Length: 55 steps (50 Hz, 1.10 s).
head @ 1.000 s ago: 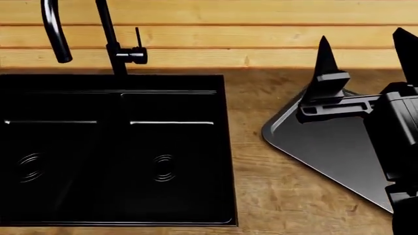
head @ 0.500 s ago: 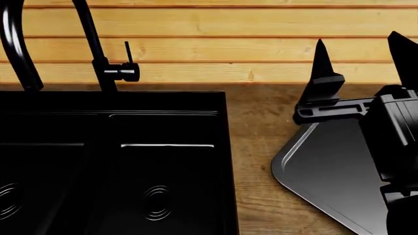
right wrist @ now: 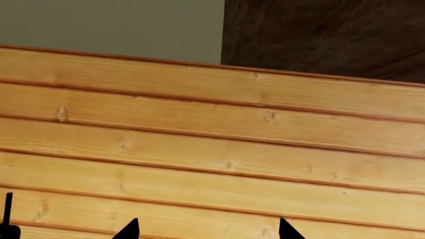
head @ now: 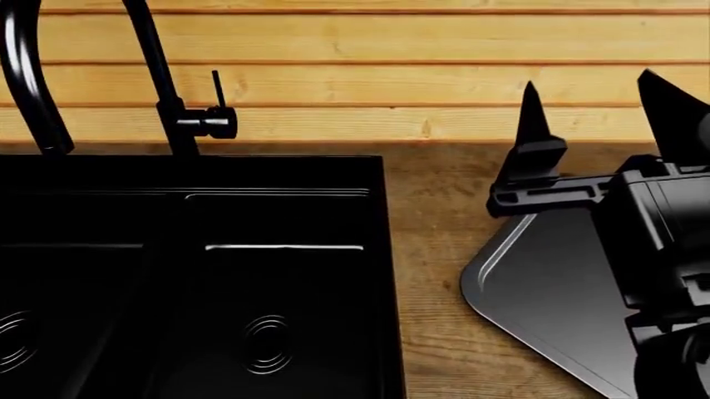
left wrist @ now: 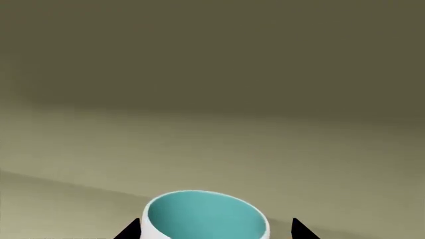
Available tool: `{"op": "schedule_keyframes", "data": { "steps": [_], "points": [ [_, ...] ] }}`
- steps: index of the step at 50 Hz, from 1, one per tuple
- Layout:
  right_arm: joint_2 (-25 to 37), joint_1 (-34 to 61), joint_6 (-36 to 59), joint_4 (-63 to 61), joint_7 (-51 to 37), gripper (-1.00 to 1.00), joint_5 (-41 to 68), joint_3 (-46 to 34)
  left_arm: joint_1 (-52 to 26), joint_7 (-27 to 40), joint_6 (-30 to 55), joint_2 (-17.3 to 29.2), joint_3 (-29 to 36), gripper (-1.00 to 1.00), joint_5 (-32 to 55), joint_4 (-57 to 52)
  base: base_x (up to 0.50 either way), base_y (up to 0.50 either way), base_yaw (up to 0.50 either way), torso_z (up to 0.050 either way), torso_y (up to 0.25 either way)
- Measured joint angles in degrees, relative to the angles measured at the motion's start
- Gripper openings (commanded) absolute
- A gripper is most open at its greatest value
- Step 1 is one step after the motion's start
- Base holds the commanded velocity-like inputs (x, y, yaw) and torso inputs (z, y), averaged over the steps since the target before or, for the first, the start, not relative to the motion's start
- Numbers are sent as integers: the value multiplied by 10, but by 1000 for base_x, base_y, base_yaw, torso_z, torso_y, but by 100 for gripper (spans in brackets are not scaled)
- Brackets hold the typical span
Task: Pick the kettle from the counter and place it on the tray. Then pick the mug from the cabinet and place it on the tray. Then close the cabinet doors.
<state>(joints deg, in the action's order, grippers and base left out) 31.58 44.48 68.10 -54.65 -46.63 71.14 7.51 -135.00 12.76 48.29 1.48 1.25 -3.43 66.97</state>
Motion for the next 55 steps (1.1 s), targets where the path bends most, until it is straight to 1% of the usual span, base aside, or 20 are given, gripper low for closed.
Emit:
{"op": "schedule_keyframes", "data": {
  "steps": [16, 29, 42, 55],
  "points": [
    [2, -21, -20, 2, 15, 100, -25, -9, 0, 24, -15, 11, 6, -100, 26, 6, 0, 0, 0, 0, 0],
    [5, -28, -31, 2, 17, 100, -28, -11, 1, 24, -30, 15, 11, -100, 24, 15, 0, 0, 0, 0, 0],
    [9, -32, -37, -3, 9, 100, -17, -10, 3, 11, 23, 12, 1, -100, -2, -71, -9, 0, 0, 0, 0],
    [16, -33, -39, -10, -9, 100, 6, -10, 4, -12, 93, 3, -4, -100, -8, -179, -385, 0, 0, 0, 0]
  ]
}}
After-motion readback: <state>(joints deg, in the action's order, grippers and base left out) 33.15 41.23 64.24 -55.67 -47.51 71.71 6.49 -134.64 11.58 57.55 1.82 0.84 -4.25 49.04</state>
